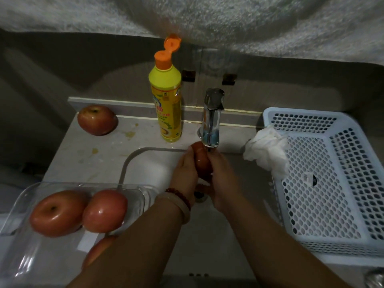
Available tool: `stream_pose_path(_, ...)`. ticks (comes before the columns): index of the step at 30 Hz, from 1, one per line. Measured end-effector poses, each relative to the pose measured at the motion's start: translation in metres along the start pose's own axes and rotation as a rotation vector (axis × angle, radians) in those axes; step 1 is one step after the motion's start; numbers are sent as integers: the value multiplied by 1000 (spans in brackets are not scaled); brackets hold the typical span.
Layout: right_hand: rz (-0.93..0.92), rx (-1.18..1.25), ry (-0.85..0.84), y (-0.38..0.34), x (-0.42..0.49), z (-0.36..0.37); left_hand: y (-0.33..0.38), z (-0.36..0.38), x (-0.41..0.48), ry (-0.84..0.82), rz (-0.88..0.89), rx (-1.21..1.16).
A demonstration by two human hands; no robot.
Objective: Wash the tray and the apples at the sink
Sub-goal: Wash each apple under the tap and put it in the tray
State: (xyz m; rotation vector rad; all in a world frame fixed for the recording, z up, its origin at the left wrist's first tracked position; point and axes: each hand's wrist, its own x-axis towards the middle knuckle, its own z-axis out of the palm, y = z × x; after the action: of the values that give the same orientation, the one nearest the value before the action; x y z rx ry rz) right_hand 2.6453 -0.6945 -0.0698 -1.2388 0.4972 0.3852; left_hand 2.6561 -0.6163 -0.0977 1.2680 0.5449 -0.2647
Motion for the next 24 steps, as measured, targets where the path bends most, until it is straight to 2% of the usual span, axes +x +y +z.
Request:
stream_pose_path(4,-384,-459,-12,27,-2,-8,12,-7,6,20,-101,-143)
stream_pose_path(6,-487,-506,-25,39,-1,-12,13,-6,5,-1,-127,-172)
stream_pose_path(9,-287,-187,21,29,6,-9,9,1,-1,-42,-111,-132)
stream_pose_path(11,11,50,98,15,15,-9,2,5,-5,5,-66,-56)
stream_pose_path(13,269,125,127,2,19,-9,-5,8,-9,49,-9,-11)
stream_pose_path(14,302,100,151,-1,21,-7,-4,10,-9,66,3,-15)
stream_pose_path(16,156,-83,200,6,25,-4,-1,11,-8,59,-11,-64)
stream_pose_path(18,-290,-427,228,20,25,-1,7,7,-4,33,-60,-143)
stream_pose_path(20,-761,-791,153,32,23,-6,11,2,-2,10,-114,-169)
stream_pose_path(21,-871,-864,107,37,26,-9,10,1,-2,8,-114,-146)
stream_pose_path(22,-880,-864,102,36,24,-9,10,1,-5,15,-95,-125)
stream_pose_path(23,-776,-800,138,35,24,-7,8,1,-6,46,-79,-89)
stream_pose_path(24,-547,-664,197,27,21,-2,8,1,-7,72,-90,-78)
